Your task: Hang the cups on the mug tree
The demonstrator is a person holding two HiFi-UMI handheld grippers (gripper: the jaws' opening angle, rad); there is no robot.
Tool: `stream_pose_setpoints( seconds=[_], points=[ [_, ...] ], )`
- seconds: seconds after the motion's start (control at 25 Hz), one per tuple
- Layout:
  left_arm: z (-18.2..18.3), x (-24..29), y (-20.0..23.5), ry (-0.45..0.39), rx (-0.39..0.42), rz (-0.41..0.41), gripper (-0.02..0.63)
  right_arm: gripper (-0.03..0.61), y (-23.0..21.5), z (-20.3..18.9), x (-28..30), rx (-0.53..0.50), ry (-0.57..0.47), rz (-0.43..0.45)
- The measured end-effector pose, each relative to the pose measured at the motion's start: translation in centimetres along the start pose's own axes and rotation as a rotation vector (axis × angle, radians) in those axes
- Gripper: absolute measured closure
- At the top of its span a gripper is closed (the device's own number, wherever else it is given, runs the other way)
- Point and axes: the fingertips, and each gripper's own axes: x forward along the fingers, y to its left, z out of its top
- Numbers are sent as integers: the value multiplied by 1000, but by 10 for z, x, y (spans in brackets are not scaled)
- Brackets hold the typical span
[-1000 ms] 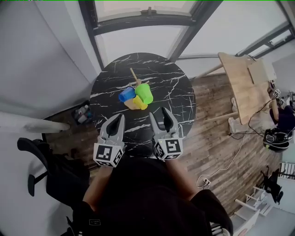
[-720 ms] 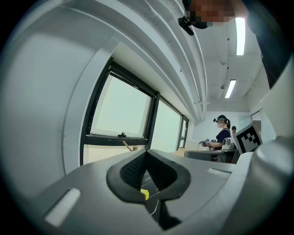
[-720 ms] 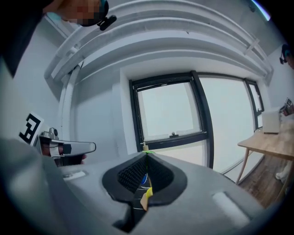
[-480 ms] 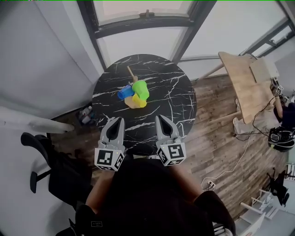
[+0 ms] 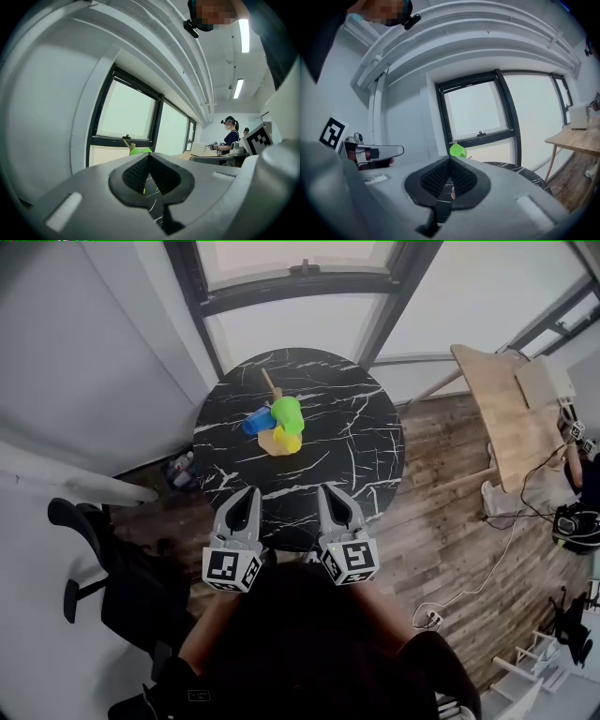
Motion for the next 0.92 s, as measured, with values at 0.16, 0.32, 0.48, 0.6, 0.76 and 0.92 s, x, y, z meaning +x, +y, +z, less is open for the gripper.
stream_pose_setpoints(
  seconds=[0.16, 0.32, 0.48, 0.6, 0.76, 0.92],
  points=[
    [-1, 0, -4, 1, 3, -3, 620, 578, -3, -1, -3, 3, 3, -4],
    [-1, 0, -4, 1, 1, -3, 620, 578, -1, -1, -4, 3, 6, 2],
    [-3, -1, -2, 1, 0, -1, 620, 578, 1, -1, -4, 0, -1, 6],
    [-2, 0, -1, 0, -1, -1, 620, 578, 1, 2, -2, -6, -6, 4],
    [-2, 0, 1, 2, -1, 0, 620, 578, 2, 2, -1, -10, -7, 1],
    [1, 2, 2, -3, 3, -1, 620, 578, 1, 6, 2, -15, -10, -2]
  ],
)
